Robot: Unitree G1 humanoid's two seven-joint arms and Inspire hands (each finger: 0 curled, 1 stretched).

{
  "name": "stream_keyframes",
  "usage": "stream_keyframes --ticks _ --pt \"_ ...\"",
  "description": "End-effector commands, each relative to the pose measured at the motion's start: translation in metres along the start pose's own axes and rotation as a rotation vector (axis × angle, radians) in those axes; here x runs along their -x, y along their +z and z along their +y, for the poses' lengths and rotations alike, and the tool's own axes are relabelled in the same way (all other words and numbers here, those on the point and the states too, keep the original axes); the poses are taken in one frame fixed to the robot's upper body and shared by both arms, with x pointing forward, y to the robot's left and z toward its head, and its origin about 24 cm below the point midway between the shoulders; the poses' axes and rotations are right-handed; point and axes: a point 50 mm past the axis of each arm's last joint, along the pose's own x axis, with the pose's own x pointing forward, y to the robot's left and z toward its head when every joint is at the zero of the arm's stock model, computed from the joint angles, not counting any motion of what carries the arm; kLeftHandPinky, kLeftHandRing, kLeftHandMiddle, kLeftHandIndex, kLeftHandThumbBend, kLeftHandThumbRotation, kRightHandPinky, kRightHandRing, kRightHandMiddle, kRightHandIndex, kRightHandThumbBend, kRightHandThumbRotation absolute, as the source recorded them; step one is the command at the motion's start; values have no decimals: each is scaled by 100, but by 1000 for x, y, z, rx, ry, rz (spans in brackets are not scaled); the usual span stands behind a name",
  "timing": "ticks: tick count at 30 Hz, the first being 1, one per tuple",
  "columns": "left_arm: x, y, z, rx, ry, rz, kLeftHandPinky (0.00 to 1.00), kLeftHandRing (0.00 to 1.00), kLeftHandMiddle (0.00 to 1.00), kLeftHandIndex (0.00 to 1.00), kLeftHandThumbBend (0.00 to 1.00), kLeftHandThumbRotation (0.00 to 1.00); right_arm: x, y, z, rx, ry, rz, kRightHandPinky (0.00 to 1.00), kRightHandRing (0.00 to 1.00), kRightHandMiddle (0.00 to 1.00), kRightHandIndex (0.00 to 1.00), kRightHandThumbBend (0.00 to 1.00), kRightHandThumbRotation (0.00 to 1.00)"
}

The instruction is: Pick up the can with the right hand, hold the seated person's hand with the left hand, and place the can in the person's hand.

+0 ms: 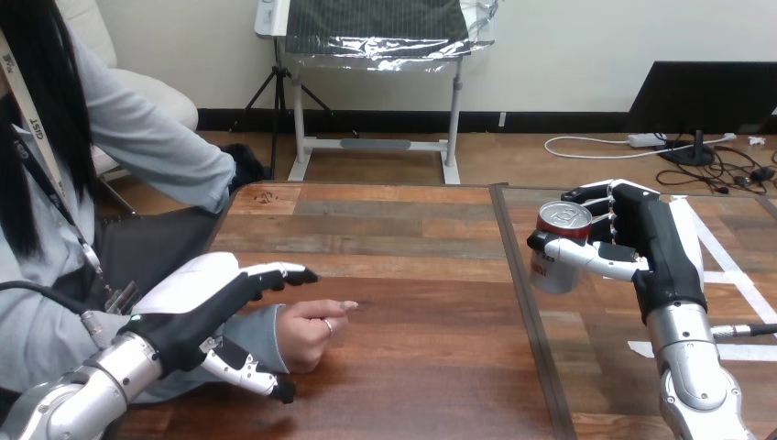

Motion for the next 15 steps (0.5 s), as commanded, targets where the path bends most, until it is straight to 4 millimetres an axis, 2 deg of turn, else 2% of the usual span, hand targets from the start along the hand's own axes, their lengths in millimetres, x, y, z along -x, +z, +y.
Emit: stream_keyframes --ticks 1,15 --pt "-12 1 29 -75 59 -7 75 83 85 84 100 23 -29 46 -1 -34 -28 -194 38 42 48 49 77 0" --pt "-16 -5 27 -98 14 42 73 81 83 82 100 24 -26 45 -2 -34 -26 -203 38 42 49 49 76 0"
